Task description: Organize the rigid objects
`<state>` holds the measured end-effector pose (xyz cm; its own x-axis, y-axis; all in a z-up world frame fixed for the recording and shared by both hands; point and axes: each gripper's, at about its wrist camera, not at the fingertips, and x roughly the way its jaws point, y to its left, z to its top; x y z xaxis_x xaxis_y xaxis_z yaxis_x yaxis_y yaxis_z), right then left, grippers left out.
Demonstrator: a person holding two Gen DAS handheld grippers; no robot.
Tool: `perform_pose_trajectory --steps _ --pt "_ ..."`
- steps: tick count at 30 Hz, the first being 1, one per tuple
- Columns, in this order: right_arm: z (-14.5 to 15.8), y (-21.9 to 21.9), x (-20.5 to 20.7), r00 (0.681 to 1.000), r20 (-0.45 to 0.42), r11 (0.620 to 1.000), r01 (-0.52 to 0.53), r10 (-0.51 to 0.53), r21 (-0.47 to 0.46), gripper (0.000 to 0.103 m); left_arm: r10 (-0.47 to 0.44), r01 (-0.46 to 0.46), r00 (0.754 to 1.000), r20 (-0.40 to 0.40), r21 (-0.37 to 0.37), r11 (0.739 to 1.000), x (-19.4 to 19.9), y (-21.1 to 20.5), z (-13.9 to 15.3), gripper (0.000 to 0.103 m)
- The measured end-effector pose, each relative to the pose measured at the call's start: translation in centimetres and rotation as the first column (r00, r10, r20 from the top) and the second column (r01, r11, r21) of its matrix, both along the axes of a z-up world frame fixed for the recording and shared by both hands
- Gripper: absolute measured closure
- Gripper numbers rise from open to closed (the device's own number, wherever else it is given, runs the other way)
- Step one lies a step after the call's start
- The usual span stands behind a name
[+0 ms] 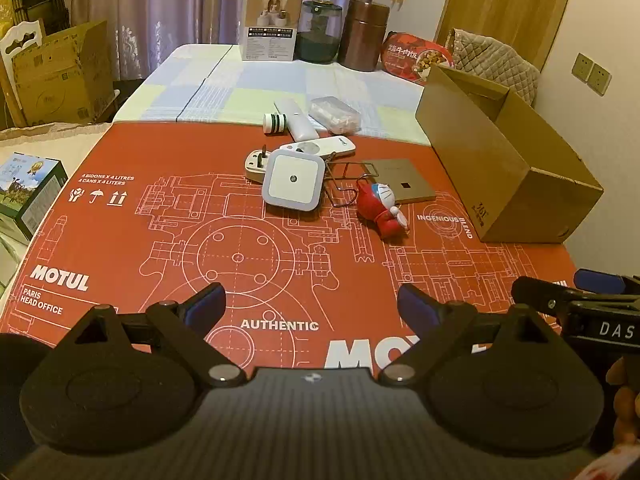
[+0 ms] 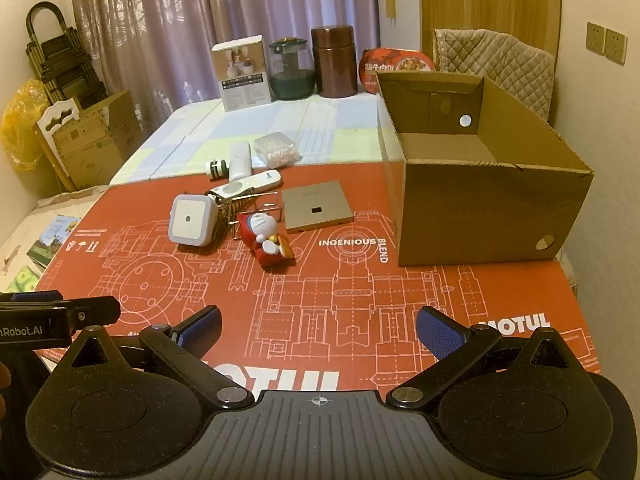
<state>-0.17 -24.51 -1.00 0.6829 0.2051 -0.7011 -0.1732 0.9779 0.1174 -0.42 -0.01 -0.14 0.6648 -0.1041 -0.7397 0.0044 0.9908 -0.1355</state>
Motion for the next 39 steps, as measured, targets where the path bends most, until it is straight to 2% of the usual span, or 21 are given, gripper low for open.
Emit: perform_pose_trajectory --steps 39 --pt "0.39 -0.17 0.14 1.000 0.010 1.000 0.016 -0.016 -0.007 0.002 0.000 0.000 1.000 0.001 -0.011 1.000 0.12 0.04 0.06 0.013"
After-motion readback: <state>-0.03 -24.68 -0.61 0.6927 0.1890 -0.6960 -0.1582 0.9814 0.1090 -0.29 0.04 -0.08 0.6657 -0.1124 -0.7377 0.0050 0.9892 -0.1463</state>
